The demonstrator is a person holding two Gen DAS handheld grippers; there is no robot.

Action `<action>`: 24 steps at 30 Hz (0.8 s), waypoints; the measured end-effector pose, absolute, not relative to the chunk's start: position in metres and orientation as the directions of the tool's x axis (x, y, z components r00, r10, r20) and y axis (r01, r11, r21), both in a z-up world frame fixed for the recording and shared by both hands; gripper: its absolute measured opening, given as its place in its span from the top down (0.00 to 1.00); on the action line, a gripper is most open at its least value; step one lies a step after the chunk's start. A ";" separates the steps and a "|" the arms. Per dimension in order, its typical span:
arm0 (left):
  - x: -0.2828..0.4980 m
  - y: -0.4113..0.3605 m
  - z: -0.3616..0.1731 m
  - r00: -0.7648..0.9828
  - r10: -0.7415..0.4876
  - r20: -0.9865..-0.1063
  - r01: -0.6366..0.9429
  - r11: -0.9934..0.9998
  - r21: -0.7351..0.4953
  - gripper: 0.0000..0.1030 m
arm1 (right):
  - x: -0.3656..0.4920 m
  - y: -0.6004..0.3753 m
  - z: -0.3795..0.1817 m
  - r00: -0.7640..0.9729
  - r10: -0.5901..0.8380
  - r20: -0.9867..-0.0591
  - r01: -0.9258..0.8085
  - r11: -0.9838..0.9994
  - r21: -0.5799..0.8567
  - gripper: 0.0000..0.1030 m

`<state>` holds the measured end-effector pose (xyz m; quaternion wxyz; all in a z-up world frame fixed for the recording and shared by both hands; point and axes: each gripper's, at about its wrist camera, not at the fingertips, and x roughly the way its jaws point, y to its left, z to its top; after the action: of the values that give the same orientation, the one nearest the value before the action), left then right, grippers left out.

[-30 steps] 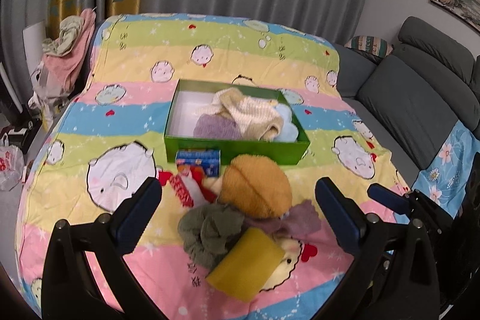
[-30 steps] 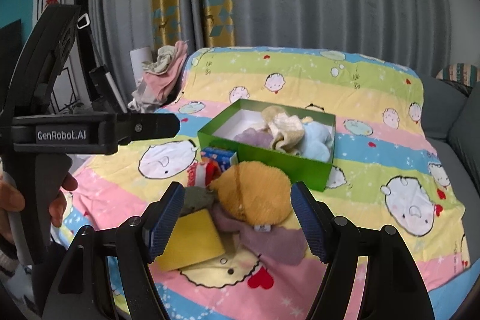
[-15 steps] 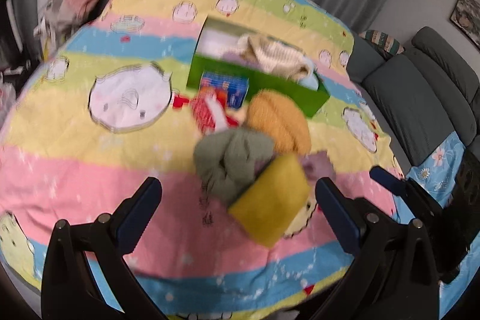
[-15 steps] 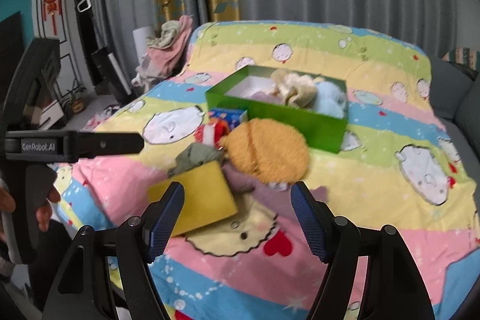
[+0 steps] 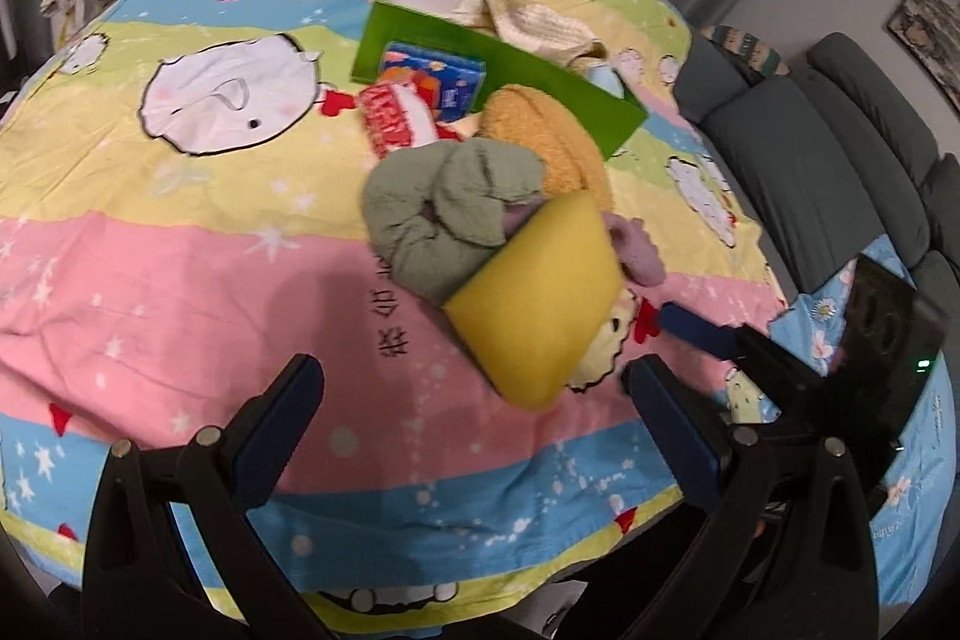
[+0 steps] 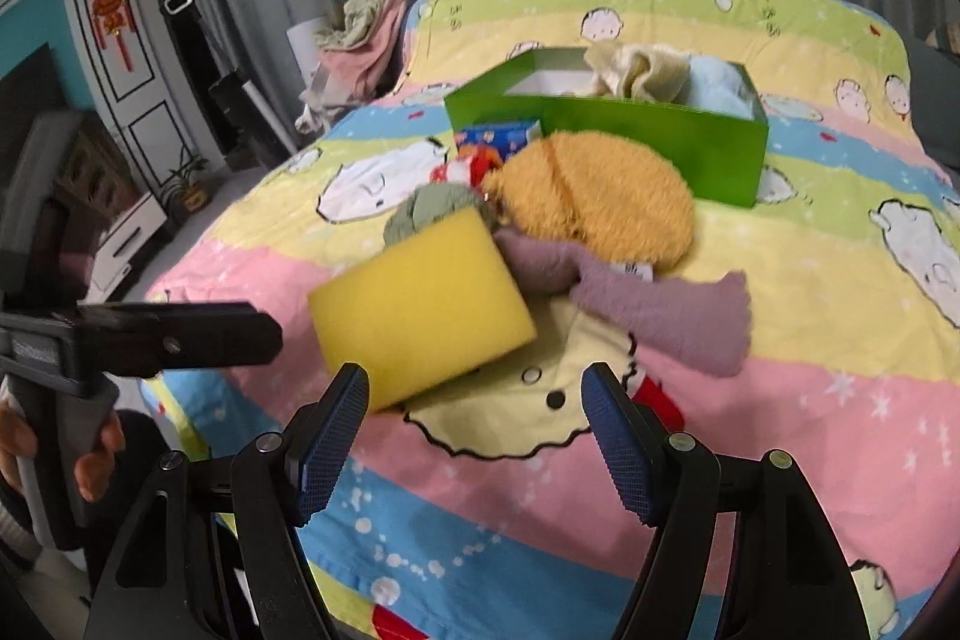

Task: Organize soft objects
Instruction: 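Reach the right tool to the yellow sponge and grasp it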

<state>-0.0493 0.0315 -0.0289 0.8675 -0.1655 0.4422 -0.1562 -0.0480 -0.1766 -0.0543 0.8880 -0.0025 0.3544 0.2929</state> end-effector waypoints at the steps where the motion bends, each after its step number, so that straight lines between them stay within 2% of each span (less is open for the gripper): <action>1: -0.049 0.031 -0.029 0.560 -0.429 -0.708 0.136 0.891 -0.432 0.01 | -0.048 -0.175 -0.058 0.571 0.518 -0.637 -0.522 0.828 0.206 0.28; 14: -0.028 0.020 -0.027 0.550 -0.492 -0.675 0.188 0.860 -0.474 0.03 | -0.039 -0.166 -0.076 0.485 0.615 -0.622 -0.562 0.764 0.318 0.28; 21: -0.017 0.012 -0.029 0.526 -0.510 -0.681 0.213 0.854 -0.474 0.13 | -0.031 -0.163 -0.078 0.466 0.648 -0.603 -0.566 0.742 0.360 0.28; 24: -0.014 0.011 -0.031 0.519 -0.514 -0.683 0.214 0.852 -0.478 0.27 | -0.028 -0.161 -0.078 0.461 0.656 -0.598 -0.568 0.736 0.369 0.28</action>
<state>-0.0142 0.0111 -0.0313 0.8548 -0.1695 0.4420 -0.2128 -0.0282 -0.1611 -0.0775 0.8526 0.0586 0.3754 0.3587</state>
